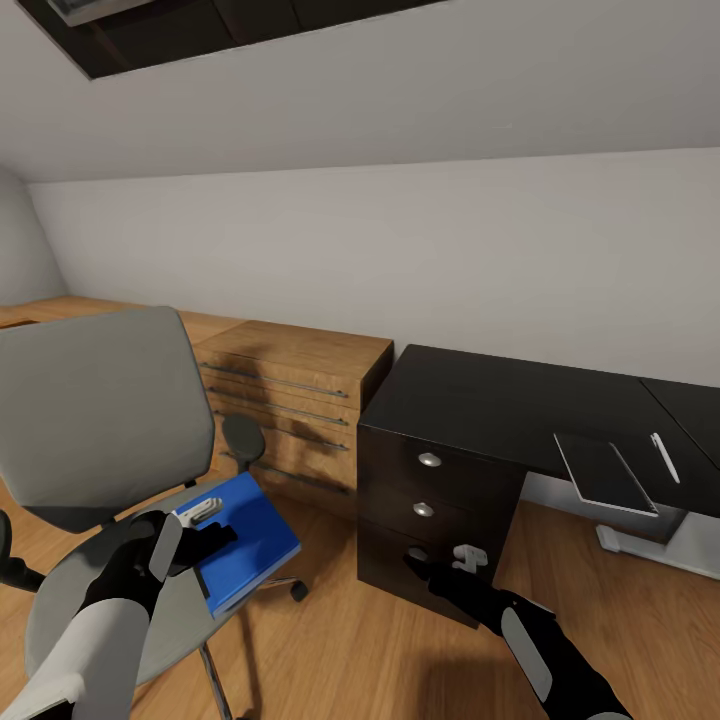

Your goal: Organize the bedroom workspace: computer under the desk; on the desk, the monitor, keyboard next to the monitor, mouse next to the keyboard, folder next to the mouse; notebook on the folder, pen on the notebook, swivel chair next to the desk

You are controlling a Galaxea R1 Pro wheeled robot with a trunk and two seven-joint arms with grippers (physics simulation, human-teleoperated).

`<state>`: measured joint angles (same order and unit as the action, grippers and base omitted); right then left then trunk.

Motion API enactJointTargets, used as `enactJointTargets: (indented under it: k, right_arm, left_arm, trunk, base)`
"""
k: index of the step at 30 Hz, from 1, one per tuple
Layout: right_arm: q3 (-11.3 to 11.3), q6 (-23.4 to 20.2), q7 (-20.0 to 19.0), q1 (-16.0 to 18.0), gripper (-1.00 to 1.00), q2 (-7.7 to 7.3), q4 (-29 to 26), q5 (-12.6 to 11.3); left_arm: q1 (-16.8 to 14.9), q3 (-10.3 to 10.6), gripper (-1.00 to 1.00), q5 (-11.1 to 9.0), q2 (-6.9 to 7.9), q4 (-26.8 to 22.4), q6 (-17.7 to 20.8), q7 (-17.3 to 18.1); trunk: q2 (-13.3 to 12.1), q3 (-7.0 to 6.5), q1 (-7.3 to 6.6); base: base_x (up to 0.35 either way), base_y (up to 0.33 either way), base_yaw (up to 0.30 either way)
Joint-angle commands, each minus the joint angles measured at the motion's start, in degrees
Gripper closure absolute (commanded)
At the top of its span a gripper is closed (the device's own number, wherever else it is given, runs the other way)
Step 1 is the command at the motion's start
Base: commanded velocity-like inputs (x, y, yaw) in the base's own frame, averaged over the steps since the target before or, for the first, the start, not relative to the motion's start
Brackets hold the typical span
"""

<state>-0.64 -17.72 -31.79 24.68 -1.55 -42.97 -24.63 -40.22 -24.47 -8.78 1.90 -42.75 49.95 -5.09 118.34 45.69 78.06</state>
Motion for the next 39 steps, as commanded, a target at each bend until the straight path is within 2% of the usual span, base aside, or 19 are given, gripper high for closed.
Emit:
enactJointTargets:
  k: [1, 9, 17, 24, 30, 39]
  right_arm:
    - [-0.06, -0.48, 0.0, 0.02, -1.0, -0.03, -0.04, -0.6]
    - [-0.06, -0.42, -0.02, 0.02, -1.0, -0.03, -0.02, -0.59]
    - [-0.06, -0.43, -0.03, 0.02, -1.0, -0.03, -0.01, -0.59]
    - [-0.06, -0.41, -0.03, 0.02, -1.0, -0.03, -0.01, -0.59]
    - [-0.06, -0.44, -0.02, 0.02, -1.0, -0.03, -0.01, -0.59]
    - [-0.06, -0.48, -0.03, 0.02, -1.0, -0.03, -0.09, -0.67]
  left_arm:
    - [-0.03, -0.05, -1.0, -0.62, -0.03, -0.06, 0.24, -0.53]
    - [-0.03, -0.1, -1.0, -0.63, 0.1, -0.53, 0.24, -0.53]
    - [-0.03, -0.27, -1.0, -0.48, 0.52, -3.88, 0.51, -0.62]
    - [-0.03, -2.49, -1.0, -0.45, 1.35, -4.84, 0.64, -0.77]
    - [-0.03, -3.23, -1.0, -0.33, 1.81, -7.2, 1.08, -0.79]
    - [-0.03, -3.47, -1.0, -0.29, 2.32, -8.24, 1.4, -0.77]
  trunk:
    - [0.03, 0.06, -0.01]
    - [0.03, 0.06, -0.01]
    - [0.03, 0.06, -0.01]
    - [0.03, 0.06, -0.01]
    - [0.03, 0.06, -0.01]
    - [0.03, 0.06, -0.01]
  base:
    - [0.0, 0.0, 0.0]
    - [0.0, 0.0, 0.0]
    - [0.0, 0.0, 0.0]
    - [0.0, 0.0, 0.0]
    - [0.0, 0.0, 0.0]
    - [0.0, 0.0, 0.0]
